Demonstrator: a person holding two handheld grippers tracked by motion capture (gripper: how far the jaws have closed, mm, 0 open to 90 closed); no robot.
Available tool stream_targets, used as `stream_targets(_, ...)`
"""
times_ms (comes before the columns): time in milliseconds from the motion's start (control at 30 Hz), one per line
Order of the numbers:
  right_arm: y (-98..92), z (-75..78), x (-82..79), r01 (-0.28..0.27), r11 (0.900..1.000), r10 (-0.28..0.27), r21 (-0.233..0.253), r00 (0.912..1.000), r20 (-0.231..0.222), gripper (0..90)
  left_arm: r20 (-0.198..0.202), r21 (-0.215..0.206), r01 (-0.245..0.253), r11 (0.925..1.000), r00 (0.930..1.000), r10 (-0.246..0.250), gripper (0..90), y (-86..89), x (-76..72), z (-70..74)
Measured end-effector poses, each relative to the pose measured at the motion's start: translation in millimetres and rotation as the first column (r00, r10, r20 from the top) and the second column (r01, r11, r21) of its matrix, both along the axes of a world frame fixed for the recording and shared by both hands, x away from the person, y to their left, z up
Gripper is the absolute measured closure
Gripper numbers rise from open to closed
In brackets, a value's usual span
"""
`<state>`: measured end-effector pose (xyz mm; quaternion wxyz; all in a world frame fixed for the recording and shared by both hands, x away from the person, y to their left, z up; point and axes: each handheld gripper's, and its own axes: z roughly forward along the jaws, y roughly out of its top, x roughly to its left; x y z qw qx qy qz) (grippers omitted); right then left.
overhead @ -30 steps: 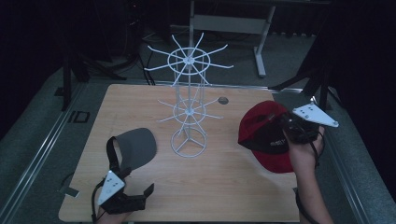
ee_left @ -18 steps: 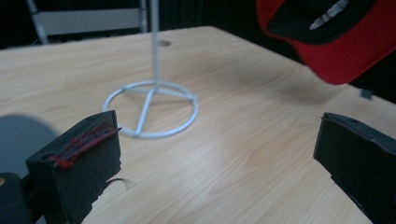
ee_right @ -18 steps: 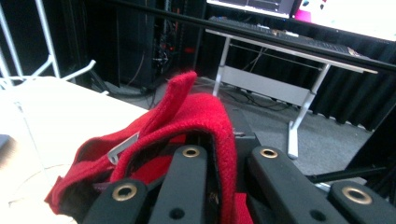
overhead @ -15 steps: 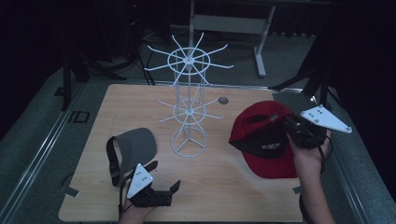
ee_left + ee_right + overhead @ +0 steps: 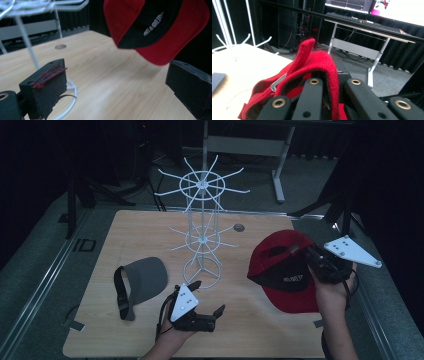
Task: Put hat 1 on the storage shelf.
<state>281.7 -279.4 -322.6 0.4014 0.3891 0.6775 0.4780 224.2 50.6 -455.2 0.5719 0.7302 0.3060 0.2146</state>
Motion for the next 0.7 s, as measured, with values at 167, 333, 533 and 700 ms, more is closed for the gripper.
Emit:
stream_targets(167,5.6,4.9,-5.1,-0.022,1.0,0.022,0.001,0.9997,0.013,87.6,0.013,0.017,0.003,0.9998,0.9999,-0.004,3.9,-26.8,11.3,15.1)
stream_targets(333,9.5,10.8,-10.3,-0.043,0.999,0.043,0.009,0.9988,0.024,87.6,0.044,0.042,-0.008,0.9991,0.999,0.007,4.5,-47.3,20.9,25.1)
stream_targets(533,14.4,19.6,-21.8,-0.085,0.996,0.084,0.013,0.9953,0.047,87.6,0.089,0.045,-0.008,0.999,0.996,0.004,4.6,-62.8,25.6,32.7)
stream_targets(700,16.8,28.0,-30.5,-0.114,0.993,0.112,0.018,0.9914,0.067,87.6,0.101,0.053,-0.043,0.9977,0.9942,0.037,5.8,-73.1,29.5,40.7)
